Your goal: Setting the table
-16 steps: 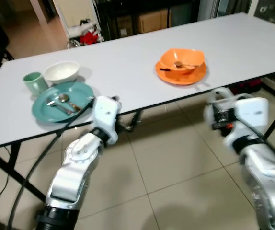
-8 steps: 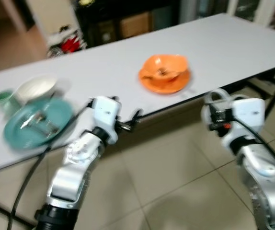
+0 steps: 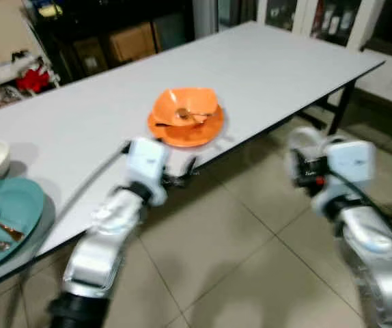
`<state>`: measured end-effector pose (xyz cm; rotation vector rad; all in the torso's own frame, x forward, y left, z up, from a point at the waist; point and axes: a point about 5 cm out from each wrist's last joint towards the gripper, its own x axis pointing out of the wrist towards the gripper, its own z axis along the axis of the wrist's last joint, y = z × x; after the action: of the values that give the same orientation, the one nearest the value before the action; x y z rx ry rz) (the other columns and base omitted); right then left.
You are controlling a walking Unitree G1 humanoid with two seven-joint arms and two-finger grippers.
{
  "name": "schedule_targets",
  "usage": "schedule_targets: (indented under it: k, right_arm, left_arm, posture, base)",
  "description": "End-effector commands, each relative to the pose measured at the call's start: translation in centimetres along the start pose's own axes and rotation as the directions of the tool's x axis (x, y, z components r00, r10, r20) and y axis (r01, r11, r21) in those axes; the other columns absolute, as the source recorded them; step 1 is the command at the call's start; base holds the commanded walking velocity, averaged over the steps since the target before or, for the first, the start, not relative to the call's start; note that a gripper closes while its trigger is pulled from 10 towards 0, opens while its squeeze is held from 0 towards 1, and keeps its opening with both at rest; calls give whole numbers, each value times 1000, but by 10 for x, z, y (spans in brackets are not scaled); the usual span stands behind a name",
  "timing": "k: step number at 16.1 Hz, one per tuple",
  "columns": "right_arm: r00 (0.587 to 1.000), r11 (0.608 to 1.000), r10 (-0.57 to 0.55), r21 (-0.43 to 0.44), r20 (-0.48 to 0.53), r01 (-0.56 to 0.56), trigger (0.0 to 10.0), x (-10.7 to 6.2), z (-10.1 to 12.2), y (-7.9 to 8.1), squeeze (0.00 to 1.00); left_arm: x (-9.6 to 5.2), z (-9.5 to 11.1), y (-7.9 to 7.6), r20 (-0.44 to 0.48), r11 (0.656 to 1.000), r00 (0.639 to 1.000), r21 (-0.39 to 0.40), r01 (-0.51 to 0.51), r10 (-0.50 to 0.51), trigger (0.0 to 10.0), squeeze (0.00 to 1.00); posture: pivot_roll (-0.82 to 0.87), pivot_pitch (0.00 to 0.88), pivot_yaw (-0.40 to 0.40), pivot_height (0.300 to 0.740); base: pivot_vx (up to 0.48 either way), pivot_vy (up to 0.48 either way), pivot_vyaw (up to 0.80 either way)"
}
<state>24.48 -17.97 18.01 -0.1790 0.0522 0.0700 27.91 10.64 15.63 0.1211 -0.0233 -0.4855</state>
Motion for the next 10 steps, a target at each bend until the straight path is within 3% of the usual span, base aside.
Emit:
schedule_targets:
  k: [1, 5, 7, 10]
  right_arm:
    - [998, 999, 36, 7, 46, -36, 10000, 1, 9, 8, 0]
    - [993, 997, 75, -7, 91, -74, 10000, 2, 17, 13, 0]
    - [987, 993, 102, -76, 124, -93, 10000, 3, 25, 16, 0]
    - [979, 994, 94, -74, 179, -82, 10000, 4, 36, 16, 0]
  left_arm:
    - [-5, 1, 13, -4, 999, 999, 29, -42, 42, 10000, 0]
    - [-4, 1, 16, -2, 997, 998, 26, -66, 66, 10000, 0]
    - [-3, 3, 20, 10, 995, 996, 19, -94, 94, 10000, 0]
    - [-3, 5, 24, 19, 992, 992, 10, -122, 122, 10000, 0]
  posture:
    - [-59, 0, 94, 740]
    - [-62, 0, 98, 740]
    - [-61, 0, 96, 740]
    - [-61, 0, 97, 740]
  base:
    - [307, 0, 0]
    - [311, 0, 0]
    - [313, 0, 800]
    - [317, 0, 688]
